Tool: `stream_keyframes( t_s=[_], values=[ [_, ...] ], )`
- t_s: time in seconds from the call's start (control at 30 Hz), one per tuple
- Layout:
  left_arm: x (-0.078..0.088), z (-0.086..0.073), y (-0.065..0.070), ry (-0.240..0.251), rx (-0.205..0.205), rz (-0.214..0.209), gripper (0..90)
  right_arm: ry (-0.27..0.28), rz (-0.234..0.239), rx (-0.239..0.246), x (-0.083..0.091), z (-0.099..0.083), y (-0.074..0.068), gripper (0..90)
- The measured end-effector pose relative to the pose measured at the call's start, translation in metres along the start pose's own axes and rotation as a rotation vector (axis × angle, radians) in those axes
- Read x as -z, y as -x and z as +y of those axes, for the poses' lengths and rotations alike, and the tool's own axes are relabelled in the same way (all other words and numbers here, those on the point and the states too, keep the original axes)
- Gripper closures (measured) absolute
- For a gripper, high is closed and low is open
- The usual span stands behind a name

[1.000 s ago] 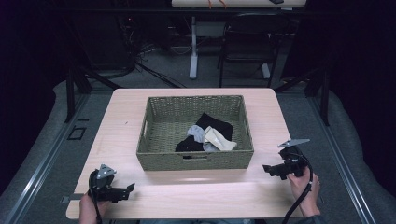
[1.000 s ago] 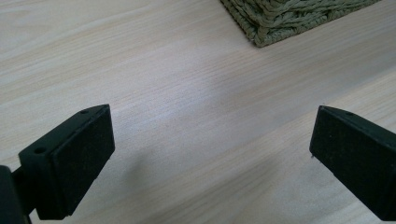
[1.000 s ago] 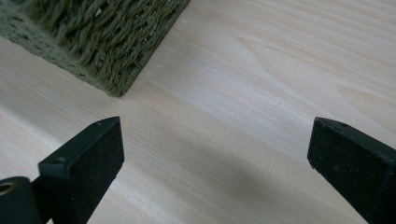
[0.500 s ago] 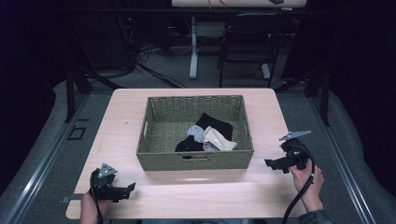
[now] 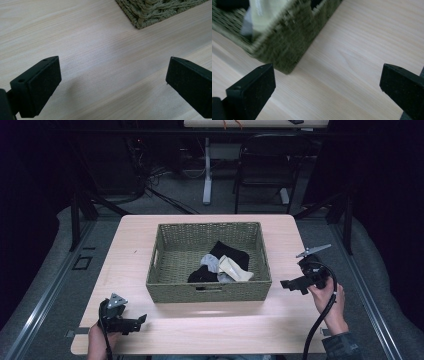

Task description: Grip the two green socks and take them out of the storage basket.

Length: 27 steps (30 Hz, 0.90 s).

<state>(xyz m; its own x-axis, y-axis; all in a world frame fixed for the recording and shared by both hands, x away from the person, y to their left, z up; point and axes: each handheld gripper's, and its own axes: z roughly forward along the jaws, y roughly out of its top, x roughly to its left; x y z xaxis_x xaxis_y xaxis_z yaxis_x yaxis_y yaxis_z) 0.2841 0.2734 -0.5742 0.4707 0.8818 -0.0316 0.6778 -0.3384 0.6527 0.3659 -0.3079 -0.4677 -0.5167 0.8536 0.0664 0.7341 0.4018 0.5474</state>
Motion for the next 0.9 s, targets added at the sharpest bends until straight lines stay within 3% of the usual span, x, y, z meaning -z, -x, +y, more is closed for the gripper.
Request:
stream_keyframes(
  t_s=[0.1, 0.43, 0.63, 0.67, 0.9],
  values=[
    [-0.001, 0.001, 0.000, 0.001, 0.006, -0.004, 0.0, 0.011, 0.043, -0.002, 0.008, 0.011, -0.004, 0.0],
    [0.000, 0.001, -0.001, 0.006, 0.007, -0.016, 0.1, 0.030, 0.048, 0.063, 0.028, 0.058, -0.019, 0.0],
    [-0.001, 0.001, 0.000, 0.009, 0.000, -0.014, 0.0, 0.014, 0.061, 0.108, 0.026, 0.084, -0.034, 0.5],
    [-0.001, 0.001, 0.000, 0.008, -0.001, -0.015, 0.0, 0.003, 0.069, 0.131, 0.022, 0.097, -0.042, 0.6],
    [0.001, -0.001, -0.002, 0.015, 0.014, -0.014, 0.0, -0.060, 0.098, 0.192, 0.002, 0.127, -0.062, 1.9]
  ],
)
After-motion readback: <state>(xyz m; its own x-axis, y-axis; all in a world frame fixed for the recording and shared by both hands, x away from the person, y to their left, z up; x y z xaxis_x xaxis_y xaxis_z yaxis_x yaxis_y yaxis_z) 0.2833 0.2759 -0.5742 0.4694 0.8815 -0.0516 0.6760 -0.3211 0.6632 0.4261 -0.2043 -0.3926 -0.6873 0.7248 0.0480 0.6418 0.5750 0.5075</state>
